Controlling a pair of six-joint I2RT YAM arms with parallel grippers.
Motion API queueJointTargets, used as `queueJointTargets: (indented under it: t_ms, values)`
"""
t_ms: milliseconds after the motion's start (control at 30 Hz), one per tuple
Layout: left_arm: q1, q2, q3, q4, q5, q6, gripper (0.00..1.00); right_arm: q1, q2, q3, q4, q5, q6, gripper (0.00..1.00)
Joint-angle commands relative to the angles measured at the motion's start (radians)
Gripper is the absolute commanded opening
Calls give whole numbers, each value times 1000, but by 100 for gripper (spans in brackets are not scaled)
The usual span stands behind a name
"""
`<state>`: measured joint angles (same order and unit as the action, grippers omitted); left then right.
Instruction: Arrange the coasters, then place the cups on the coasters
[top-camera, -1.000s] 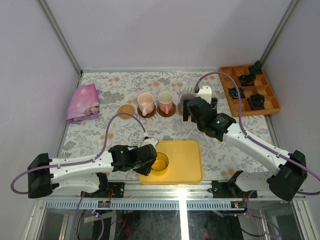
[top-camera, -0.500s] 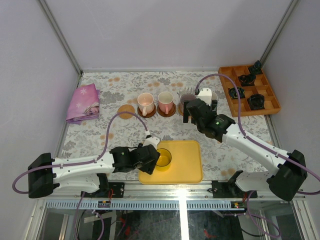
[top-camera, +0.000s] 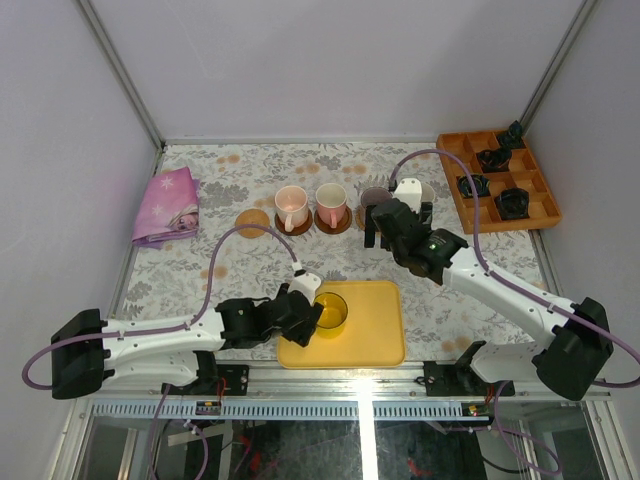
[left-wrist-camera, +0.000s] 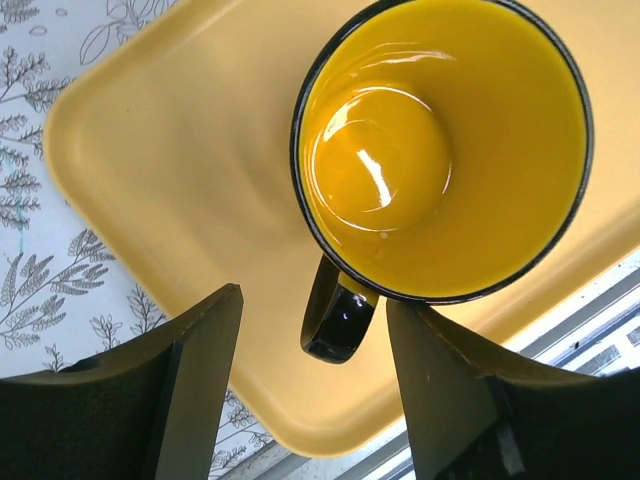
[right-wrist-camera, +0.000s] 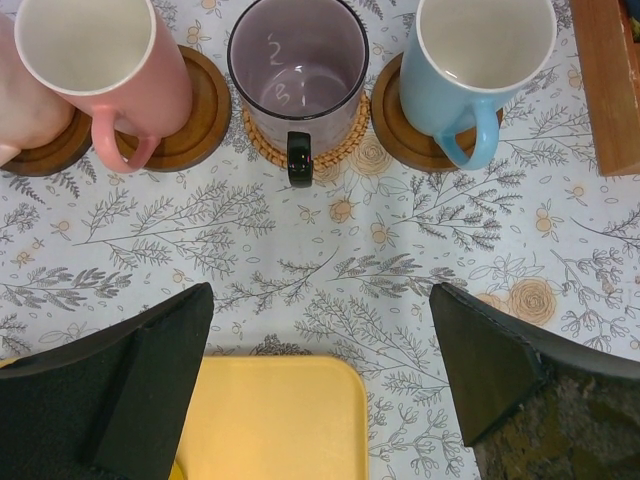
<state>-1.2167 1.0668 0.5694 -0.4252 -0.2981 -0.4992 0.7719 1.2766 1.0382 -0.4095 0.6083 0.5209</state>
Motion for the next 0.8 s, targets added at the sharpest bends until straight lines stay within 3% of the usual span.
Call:
queueJointTargets:
  t_ms: [0, 267, 467, 567, 667, 767]
  values:
    - [-4, 1, -6, 107, 14, 57, 60, -6, -1, -3, 32, 1, 23, 97]
    - [1, 30, -7, 149, 100, 83, 59, -6, -14, -20, 34, 8, 33, 97]
    - [0, 70, 7, 149, 121, 93, 49, -5, -15, -21, 25, 15, 37, 97]
    - [2, 73, 11, 143, 114, 90, 39, -6, -21, -25, 26, 16, 39, 98]
    - [3, 73, 14, 133, 91, 87, 16, -6, -23, -28, 28, 19, 40, 98]
    - [2, 74, 19, 118, 63, 83, 5, -6, -22, -30, 26, 21, 40, 98]
